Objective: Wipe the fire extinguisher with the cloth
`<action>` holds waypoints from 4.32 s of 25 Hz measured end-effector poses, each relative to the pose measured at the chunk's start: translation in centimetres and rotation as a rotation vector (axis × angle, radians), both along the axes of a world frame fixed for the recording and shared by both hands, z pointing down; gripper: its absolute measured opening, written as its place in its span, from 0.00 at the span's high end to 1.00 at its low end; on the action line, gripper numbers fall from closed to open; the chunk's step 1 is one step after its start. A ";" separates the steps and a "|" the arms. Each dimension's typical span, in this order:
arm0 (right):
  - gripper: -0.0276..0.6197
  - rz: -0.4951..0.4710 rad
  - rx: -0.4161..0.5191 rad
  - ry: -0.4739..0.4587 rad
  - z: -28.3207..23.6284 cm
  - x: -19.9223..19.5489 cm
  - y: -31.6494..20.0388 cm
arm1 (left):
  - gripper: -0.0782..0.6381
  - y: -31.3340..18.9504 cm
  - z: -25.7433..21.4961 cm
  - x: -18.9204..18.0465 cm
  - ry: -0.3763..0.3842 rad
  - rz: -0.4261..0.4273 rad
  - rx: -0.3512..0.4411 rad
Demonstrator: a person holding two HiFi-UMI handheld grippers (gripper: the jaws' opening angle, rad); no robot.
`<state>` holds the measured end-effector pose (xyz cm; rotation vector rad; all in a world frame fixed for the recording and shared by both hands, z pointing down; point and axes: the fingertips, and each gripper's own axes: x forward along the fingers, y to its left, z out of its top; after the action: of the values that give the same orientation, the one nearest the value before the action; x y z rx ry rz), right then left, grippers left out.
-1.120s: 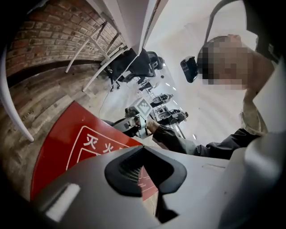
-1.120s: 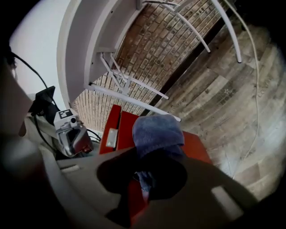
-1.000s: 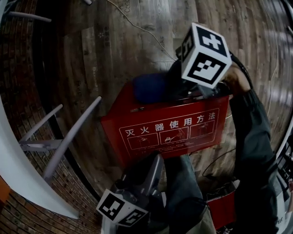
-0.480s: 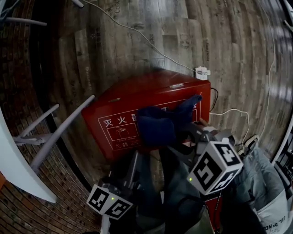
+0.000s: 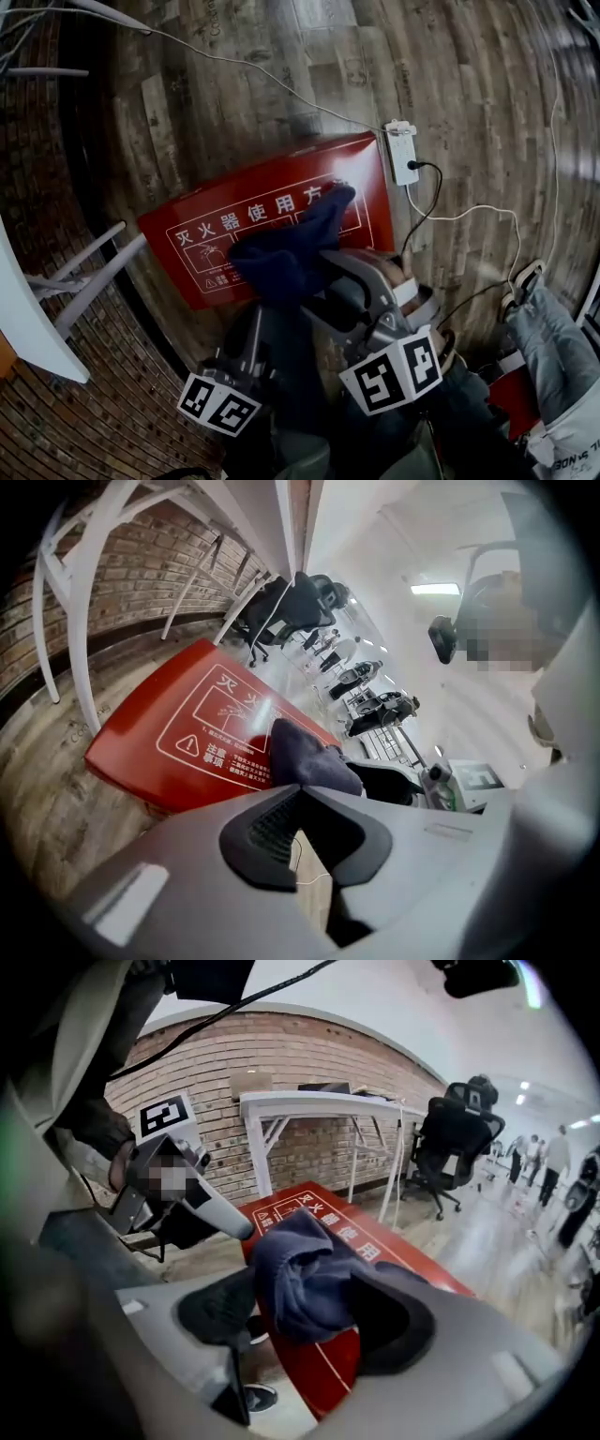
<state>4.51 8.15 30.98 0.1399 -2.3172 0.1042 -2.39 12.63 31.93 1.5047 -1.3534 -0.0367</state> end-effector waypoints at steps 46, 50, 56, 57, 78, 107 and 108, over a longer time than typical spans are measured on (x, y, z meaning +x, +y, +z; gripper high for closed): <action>0.80 0.702 0.036 0.078 23.6 -1.2 6.5 | 0.89 21.3 4.4 -7.1 0.098 -0.162 -0.057; 0.80 0.820 0.126 0.218 26.5 7.1 2.6 | 0.89 21.3 4.2 -6.6 0.102 -0.154 -0.048; 0.81 0.920 0.103 0.206 27.2 5.7 2.9 | 0.89 22.1 5.6 -5.0 0.130 -0.164 -0.089; 0.81 0.917 0.070 0.187 27.1 4.5 3.5 | 0.89 21.9 5.6 -4.7 0.130 -0.160 -0.089; 0.80 0.717 0.192 -0.175 -0.8 3.6 4.0 | 0.89 18.3 1.0 -5.3 0.135 -0.201 0.017; 0.40 0.771 -0.004 0.061 1.5 2.5 -6.8 | 0.89 13.7 -5.2 -2.9 0.093 -0.105 0.108; 0.38 0.771 -0.008 0.066 1.2 2.8 -6.8 | 0.89 13.5 -5.5 -2.5 0.094 -0.096 0.109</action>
<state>7.30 1.31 32.18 1.0075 -2.0755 0.4827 -4.92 26.15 26.38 1.5076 -1.3649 -0.2428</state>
